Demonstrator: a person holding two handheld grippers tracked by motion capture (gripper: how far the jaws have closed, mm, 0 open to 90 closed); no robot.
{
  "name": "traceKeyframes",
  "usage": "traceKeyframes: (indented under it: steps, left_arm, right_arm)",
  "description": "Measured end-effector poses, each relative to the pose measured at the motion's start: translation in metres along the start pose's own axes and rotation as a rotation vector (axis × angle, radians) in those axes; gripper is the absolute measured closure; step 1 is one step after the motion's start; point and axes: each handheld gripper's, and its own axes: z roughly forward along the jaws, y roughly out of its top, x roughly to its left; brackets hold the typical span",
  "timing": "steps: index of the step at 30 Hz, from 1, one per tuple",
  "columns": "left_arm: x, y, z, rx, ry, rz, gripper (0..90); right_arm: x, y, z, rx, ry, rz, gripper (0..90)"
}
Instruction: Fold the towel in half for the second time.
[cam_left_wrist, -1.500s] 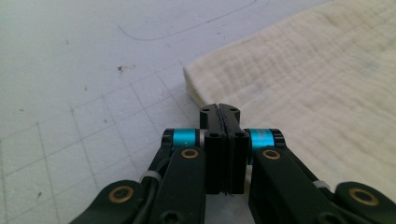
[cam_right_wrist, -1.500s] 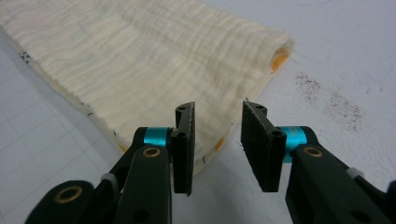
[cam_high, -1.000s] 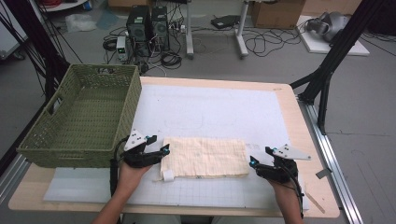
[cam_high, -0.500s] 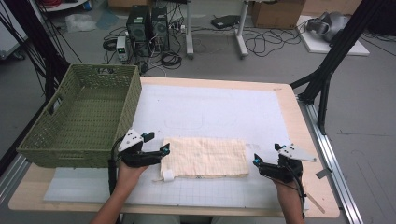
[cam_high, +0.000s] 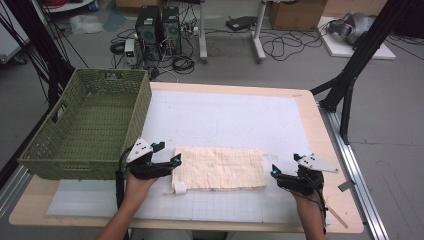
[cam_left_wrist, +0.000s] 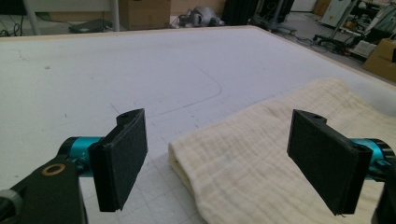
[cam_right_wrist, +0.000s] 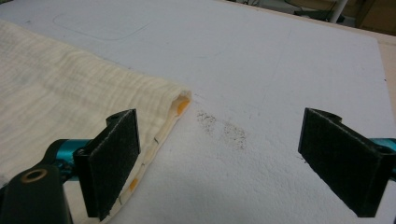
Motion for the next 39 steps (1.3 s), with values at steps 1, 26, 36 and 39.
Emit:
traceKeyframes:
  steps: [1, 26, 36, 39]
  left_arm:
    - [0.0, 0.0, 0.0, 0.0, 0.0, -0.003, 20.6]
    - [0.019, 0.028, 0.032, 0.1, -0.028, -0.056, 29.2]
    - [0.028, 0.018, 0.059, 0.258, -0.01, -0.066, 35.5]
    - [0.029, 0.013, 0.065, 0.308, -0.005, -0.058, 42.6]
  right_arm:
    - [0.0, 0.0, 0.0, 0.0, 0.0, 0.0, 12.1]
    - [-0.006, 0.035, 0.045, 0.074, 0.146, -0.008, 12.2]
    - [-0.007, 0.045, 0.084, 0.19, 0.202, 0.007, 23.2]
    - [-0.006, 0.048, 0.093, 0.223, 0.223, -0.006, 35.4]
